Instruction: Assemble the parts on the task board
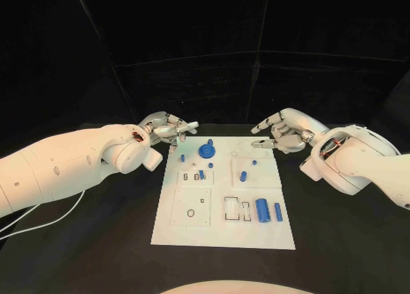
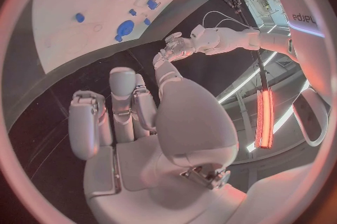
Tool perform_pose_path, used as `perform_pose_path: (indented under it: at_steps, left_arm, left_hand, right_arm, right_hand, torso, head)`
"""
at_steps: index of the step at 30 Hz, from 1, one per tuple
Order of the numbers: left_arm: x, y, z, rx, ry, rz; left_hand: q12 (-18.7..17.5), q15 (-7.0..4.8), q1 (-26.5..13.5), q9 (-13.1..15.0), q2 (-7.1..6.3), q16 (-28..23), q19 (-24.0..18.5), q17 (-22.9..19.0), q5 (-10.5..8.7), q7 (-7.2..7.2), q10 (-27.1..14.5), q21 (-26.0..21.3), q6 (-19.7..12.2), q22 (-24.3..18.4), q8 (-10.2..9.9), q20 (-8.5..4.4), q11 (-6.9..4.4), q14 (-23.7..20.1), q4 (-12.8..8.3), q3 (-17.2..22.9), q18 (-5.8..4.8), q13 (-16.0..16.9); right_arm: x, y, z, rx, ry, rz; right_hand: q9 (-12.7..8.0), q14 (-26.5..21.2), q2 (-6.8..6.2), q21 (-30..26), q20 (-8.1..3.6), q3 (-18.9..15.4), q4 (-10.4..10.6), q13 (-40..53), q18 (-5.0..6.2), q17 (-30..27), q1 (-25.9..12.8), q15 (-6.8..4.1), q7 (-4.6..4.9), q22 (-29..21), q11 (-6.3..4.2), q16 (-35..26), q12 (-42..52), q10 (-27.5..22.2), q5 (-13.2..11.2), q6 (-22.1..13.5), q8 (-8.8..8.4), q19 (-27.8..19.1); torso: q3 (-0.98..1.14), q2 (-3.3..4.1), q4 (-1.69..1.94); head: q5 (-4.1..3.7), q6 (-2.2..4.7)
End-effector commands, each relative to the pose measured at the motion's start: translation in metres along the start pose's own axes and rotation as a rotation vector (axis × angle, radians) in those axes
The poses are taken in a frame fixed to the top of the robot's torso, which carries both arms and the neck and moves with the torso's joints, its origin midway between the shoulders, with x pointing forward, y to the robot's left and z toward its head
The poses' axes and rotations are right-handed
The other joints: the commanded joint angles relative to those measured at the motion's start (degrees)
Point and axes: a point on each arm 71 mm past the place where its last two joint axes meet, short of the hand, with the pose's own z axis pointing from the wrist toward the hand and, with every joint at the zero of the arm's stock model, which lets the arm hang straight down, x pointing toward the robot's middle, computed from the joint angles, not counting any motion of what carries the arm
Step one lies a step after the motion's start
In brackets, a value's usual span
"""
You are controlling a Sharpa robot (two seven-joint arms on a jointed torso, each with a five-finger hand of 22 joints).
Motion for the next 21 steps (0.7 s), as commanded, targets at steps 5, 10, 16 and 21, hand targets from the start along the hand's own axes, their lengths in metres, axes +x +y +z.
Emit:
perform_pose_path:
  at_steps: [5, 10, 16, 21]
  left_arm:
    - [0.010, 0.005, 0.002, -0.319, 0.126, 0.454]
    - [0.019, -0.001, 0.008, -0.365, 0.171, 0.591]
    - [0.028, -0.004, 0.016, -0.390, 0.201, 0.669]
    - [0.037, -0.009, 0.024, -0.393, 0.216, 0.705]
  left_hand:
    - [17.22, -1.24, -2.87, 10.51, 1.66, 4.11, 5.31, 15.05, -0.22, -1.32, 0.38, 17.10, -4.36, 22.91, 10.38, -0.71, -0.84, 5.94, 0.39, -4.95, -3.63, 17.82]
    - [18.26, -1.39, -3.80, 13.97, 3.22, 4.11, 5.70, 15.05, -0.26, -1.55, -0.07, 17.93, -6.44, 24.07, 12.95, -1.00, -0.85, 5.94, 0.45, -6.54, -3.72, 18.89]
    - [18.34, -1.44, -3.88, 15.15, 3.87, 4.11, 5.65, 15.05, -0.22, -1.57, -0.33, 17.76, -7.31, 23.87, 13.56, -1.03, -0.77, 5.94, 0.44, -7.09, -3.67, 19.01]
    - [19.21, -1.43, -4.14, 16.11, 4.12, 4.11, 5.98, 15.05, -0.24, -1.59, 0.11, 18.52, -7.72, 25.10, 14.09, -1.02, -0.78, 5.94, 0.45, -7.78, -3.89, 20.10]
  right_arm:
    - [-0.011, -0.012, 0.001, 0.037, -0.002, 0.085]
    - [-0.014, -0.017, 0.002, 0.052, -0.014, 0.085]
    - [-0.015, -0.019, 0.006, 0.061, -0.017, 0.083]
    - [-0.015, -0.020, 0.008, 0.067, -0.016, 0.078]
  right_hand:
    - [0.02, -0.06, 0.16, -0.29, 0.09, -0.62, 0.09, 2.35, 0.05, 0.03, 0.43, -0.09, 0.01, 2.06, -0.29, -0.03, -0.42, -0.36, 0.85, 0.34, 0.21, 0.02]
    - [0.02, -0.06, 0.17, -0.39, 0.09, -0.66, 0.10, 2.22, 0.10, 0.04, 0.43, -0.09, 0.01, 1.84, -0.29, -0.02, -0.55, -0.46, 0.91, 0.33, 0.22, -0.07]
    - [0.01, -0.06, 0.17, -0.53, 0.09, -0.69, 0.11, 2.10, 0.16, 0.02, 0.43, -0.09, 0.01, 1.53, -0.29, -0.04, -0.68, -0.56, 0.96, 0.33, 0.22, -0.22]
    - [0.01, -0.06, 0.19, -0.57, 0.08, -0.73, 0.13, 2.01, 0.18, 0.01, 0.43, -0.09, 0.01, 1.45, -0.30, -0.04, -0.77, -0.64, 1.02, 0.33, 0.23, -0.25]
  torso:
    - [0.57, -1.53, 0.13]
    - [0.67, -1.81, 0.32]
    - [0.74, -2.01, 0.32]
    - [0.72, -1.92, 0.31]
  head:
    - [0.13, -0.93]
    - [0.19, -1.26]
    - [0.34, -1.47]
    - [0.31, -1.57]
